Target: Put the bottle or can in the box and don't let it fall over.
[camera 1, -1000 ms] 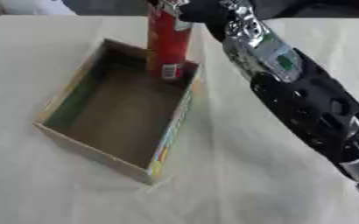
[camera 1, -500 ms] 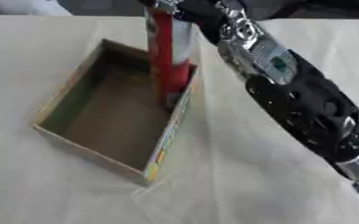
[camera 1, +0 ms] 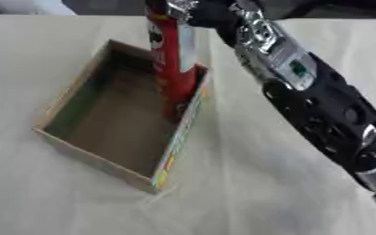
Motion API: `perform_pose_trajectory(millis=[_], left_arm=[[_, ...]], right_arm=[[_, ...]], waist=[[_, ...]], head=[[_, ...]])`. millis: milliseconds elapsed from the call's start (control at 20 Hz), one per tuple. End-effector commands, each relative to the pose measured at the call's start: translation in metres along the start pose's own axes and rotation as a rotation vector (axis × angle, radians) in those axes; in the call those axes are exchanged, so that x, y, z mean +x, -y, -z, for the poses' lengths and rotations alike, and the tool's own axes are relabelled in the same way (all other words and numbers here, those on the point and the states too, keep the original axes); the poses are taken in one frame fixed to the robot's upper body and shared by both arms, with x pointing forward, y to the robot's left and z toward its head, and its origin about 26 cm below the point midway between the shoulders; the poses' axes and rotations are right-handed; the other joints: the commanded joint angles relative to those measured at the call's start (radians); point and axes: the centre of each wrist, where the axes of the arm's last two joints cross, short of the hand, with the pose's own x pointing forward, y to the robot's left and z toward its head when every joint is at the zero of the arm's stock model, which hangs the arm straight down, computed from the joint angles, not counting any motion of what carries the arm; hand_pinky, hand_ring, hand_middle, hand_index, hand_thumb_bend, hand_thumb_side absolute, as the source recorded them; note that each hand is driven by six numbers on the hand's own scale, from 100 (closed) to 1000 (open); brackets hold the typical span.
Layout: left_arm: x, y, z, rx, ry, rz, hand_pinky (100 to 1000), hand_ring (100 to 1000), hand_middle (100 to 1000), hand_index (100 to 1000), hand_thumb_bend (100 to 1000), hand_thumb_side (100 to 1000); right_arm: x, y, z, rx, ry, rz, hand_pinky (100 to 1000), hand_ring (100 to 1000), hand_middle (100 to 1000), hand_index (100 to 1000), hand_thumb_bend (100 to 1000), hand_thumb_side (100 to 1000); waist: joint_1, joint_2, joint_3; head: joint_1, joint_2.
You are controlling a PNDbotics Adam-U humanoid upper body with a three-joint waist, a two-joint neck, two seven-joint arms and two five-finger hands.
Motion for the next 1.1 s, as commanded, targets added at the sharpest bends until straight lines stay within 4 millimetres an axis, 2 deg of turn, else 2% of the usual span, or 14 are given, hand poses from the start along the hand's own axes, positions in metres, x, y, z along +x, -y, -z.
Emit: perform_pose_trajectory(millis=[50,250,450,500,550,600,950,1000,1050,1100], left_arm=[[0.009,-0.005,0.004,0.004,0.037,0.011,1000,749,553,736,100,606],[0.008,-0.007,0.004,0.006,0.034,0.02,1000,749,553,736,100,606],[0.005,-0.013,0.003,0.02,0.029,0.043,1000,749,553,736,100,605],[0.005,-0.015,0.003,0.024,0.027,0.049,1000,749,553,736,100,605],[0.004,-0.016,0.002,0.029,0.025,0.055,1000,749,553,736,100,606],[0.003,-0.018,0.002,0.032,0.023,0.059,1000,749,553,736,100,606],[0.0,-0.023,0.0,0.049,0.013,0.078,1000,749,553,735,100,609],[-0.001,-0.024,-0.001,0.051,0.011,0.081,1000,749,553,735,100,609],[-0.001,-0.025,-0.001,0.053,0.011,0.084,1000,750,553,735,100,608],[-0.001,-0.026,-0.001,0.056,0.011,0.086,1000,750,553,736,100,608]], right_arm=[[0.015,0.006,0.0,-0.006,0.043,0.005,872,850,949,894,635,294],[0.02,0.009,-0.005,-0.01,0.049,0.026,865,848,950,895,633,275],[0.025,0.017,-0.019,-0.027,0.051,0.055,862,849,950,895,641,267],[0.026,0.021,-0.024,-0.033,0.053,0.062,862,849,950,895,640,263],[0.027,0.025,-0.031,-0.04,0.058,0.07,862,849,950,895,642,303],[0.03,0.028,-0.036,-0.045,0.062,0.078,862,849,950,895,639,262],[0.039,0.049,-0.077,-0.123,0.062,0.091,854,844,949,891,630,231],[0.039,0.053,-0.082,-0.142,0.058,0.091,851,843,950,889,591,285],[0.039,0.056,-0.087,-0.161,0.057,0.09,844,838,944,885,631,199],[0.038,0.059,-0.093,-0.179,0.059,0.09,842,836,943,884,631,191]], waist=[[0.006,-0.029,-0.002],[0.007,-0.039,-0.016],[0.008,-0.056,-0.044],[0.009,-0.061,-0.054],[0.009,-0.066,-0.065],[0.01,-0.069,-0.073],[0.018,-0.086,-0.124],[0.019,-0.087,-0.13],[0.02,-0.088,-0.138],[0.021,-0.089,-0.144]], head=[[0.007,-0.002],[0.018,0.005],[0.04,0.019],[0.047,0.022],[0.054,0.024],[0.059,0.025],[0.101,0.038],[0.105,0.039],[0.111,0.04],[0.115,0.04]])
